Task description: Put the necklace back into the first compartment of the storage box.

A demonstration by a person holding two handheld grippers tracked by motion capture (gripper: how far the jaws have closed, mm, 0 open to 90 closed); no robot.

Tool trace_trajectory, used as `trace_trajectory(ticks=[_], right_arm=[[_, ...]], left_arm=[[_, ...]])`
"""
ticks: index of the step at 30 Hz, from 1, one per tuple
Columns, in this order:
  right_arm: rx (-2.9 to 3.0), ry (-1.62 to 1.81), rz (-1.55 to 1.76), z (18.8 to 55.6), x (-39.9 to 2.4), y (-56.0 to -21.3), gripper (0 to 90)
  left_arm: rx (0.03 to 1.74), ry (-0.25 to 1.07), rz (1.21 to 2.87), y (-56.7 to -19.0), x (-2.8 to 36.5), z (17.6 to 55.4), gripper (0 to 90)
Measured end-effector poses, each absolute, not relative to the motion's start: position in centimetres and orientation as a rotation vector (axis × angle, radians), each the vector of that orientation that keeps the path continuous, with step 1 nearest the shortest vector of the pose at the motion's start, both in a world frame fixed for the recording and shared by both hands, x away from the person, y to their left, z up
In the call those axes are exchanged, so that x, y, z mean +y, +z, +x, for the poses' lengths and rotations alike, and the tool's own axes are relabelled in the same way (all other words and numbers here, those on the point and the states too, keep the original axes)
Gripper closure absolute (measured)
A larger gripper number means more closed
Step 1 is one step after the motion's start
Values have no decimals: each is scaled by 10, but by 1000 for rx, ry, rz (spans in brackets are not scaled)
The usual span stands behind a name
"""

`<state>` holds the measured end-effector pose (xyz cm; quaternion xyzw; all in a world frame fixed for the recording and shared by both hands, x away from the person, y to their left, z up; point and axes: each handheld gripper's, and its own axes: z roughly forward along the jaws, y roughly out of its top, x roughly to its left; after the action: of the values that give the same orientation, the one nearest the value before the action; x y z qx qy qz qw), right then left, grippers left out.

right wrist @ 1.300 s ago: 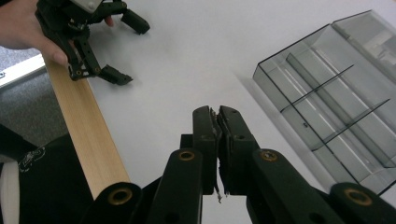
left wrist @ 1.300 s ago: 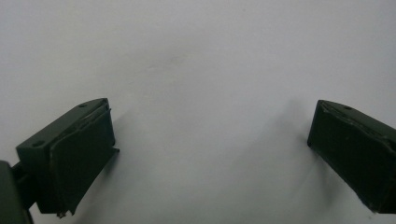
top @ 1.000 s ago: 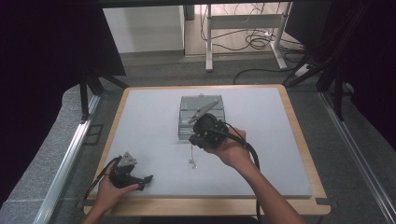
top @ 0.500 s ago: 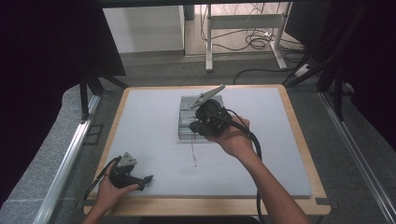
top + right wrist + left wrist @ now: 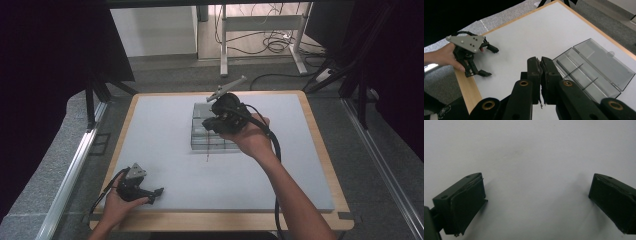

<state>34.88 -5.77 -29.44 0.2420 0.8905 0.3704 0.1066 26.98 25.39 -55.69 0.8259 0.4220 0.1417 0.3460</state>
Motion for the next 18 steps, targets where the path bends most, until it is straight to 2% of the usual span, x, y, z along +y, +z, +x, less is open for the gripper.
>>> trace_trajectory(ticks=[18], right_arm=[[2577,1128,739,363,-49,-268,849]], left_arm=[[1094,368,2142,-557,254,270,5]])
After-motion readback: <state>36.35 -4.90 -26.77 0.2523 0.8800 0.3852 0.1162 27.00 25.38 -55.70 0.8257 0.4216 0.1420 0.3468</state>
